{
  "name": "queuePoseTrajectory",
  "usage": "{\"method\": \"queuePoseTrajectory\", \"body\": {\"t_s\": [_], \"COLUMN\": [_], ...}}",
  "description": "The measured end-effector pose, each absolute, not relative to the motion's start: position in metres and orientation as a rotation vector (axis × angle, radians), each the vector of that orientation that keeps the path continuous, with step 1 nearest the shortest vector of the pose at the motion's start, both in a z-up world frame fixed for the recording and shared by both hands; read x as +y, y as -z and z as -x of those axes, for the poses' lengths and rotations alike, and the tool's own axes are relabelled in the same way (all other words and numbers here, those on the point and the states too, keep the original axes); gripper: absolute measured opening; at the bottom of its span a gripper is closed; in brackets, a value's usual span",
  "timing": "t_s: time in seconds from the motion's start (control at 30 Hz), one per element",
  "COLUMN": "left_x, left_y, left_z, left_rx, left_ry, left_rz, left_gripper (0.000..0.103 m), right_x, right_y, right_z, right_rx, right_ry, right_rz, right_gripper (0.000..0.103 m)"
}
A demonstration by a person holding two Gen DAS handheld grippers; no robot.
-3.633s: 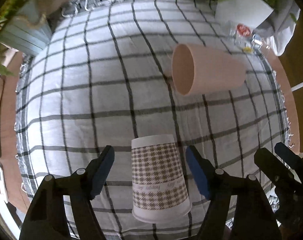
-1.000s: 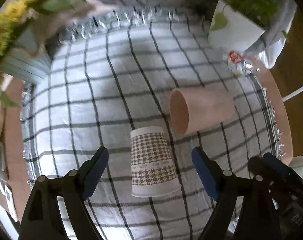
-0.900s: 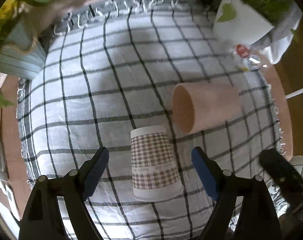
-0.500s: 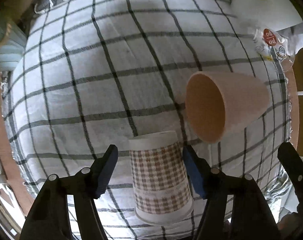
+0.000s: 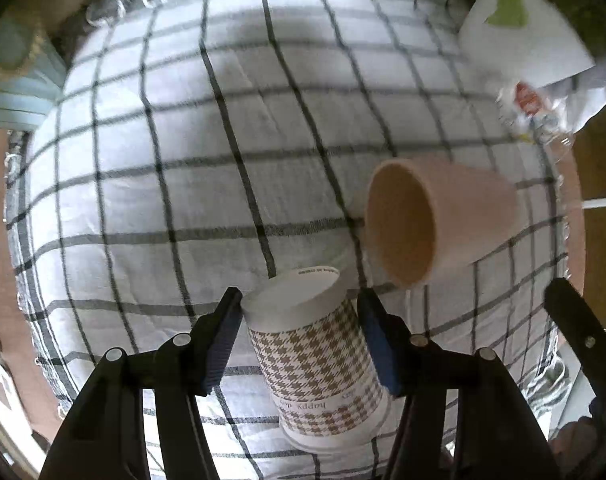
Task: Flip cup upside down
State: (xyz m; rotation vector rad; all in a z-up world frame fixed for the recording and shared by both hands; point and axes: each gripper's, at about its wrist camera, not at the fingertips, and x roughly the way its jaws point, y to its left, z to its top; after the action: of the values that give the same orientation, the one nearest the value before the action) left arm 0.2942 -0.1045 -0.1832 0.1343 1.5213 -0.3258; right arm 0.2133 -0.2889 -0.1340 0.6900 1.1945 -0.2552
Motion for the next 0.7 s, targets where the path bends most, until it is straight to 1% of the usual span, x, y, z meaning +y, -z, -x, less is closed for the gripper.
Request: {"method": "queuePoseTrajectory", "body": {"t_s": [0.17, 0.23, 0.3, 0.5, 0.63, 0.7], "left_x": [-0.096, -0.095, -0.094, -0.092, -0.1, -0.103], "left_y": [0.159, 0.151, 0.145, 0.144, 0.144, 0.148], "left_z": [-0.277, -0.267, -0.26, -0.232, -0.212, -0.207], "left_rx": [1.387, 1.298, 1.251, 1.145, 1.081, 1.082], "left_ry": [0.339, 0.333, 0.333, 0.326, 0.328, 0.339], "left_rz": [-0.096, -0.118, -0.129, -0.099, -0.134, -0.13], "left_gripper": [0.058, 0.058, 0.058, 0.057, 0.057, 0.056], "right_x": [-0.285, -0.283, -0.282, -0.285, -0.286, -0.286], "right_y": [0.121, 0.118, 0.116, 0.116, 0.115, 0.116], "right_z": [-0.207, -0.202, -0.197, -0.179, -0.169, -0.164], "right_rx": [1.167, 1.159, 1.158, 1.164, 1.157, 1.157], "right_ry": [0.241, 0.236, 0.244, 0.274, 0.281, 0.285], "right_rz": [-0.649, -0.623, -0.592, -0.521, -0.477, -0.455], "right_gripper": [0.08, 0.08, 0.08, 0.08, 0.08, 0.08]}}
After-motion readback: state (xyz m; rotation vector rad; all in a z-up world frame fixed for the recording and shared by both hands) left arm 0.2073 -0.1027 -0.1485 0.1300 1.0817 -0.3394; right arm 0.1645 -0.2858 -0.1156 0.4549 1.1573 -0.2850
